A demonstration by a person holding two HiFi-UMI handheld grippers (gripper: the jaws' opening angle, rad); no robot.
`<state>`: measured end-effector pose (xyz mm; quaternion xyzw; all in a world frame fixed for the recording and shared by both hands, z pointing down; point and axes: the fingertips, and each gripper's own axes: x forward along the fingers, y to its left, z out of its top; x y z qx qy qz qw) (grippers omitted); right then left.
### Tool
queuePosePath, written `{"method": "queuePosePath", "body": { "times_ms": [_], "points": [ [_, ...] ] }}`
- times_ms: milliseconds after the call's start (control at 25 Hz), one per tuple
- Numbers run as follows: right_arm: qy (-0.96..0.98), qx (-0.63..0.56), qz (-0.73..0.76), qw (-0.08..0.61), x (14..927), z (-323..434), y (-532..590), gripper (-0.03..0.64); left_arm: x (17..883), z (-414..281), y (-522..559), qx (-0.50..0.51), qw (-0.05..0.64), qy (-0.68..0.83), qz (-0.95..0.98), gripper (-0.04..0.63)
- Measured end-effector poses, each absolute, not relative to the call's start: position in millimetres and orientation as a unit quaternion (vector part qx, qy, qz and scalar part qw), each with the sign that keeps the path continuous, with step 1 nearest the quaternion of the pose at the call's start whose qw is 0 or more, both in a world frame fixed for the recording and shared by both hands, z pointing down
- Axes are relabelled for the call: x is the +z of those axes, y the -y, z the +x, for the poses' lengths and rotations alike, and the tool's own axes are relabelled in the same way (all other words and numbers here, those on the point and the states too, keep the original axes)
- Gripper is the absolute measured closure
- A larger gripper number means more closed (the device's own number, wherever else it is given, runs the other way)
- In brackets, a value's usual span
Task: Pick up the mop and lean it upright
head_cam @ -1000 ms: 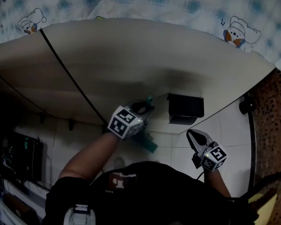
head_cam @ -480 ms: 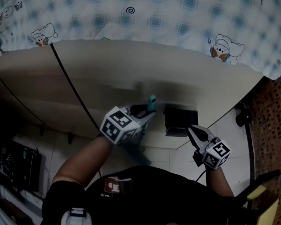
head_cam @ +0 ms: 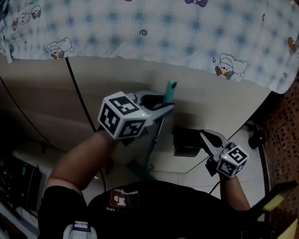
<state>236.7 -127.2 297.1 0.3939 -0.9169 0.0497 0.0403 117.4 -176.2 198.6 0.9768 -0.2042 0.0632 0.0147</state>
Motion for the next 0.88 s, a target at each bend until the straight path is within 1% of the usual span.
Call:
{"method": "queuePosePath", "body": {
  "times_ms": [360, 880],
  "points": [
    [0.922, 0.036, 0.385, 0.030, 276.5, 230.0, 129.5, 0.598, 107.6, 117.4, 190.7, 0.037, -0.006, 0.197, 0.980, 0.482],
    [0.920, 0.021, 0.392, 0.024, 266.8, 234.2, 128.2, 0.598, 47.8, 128.4, 198.4, 0.014, -0.013, 0.185, 0.983, 0.482]
  ]
}}
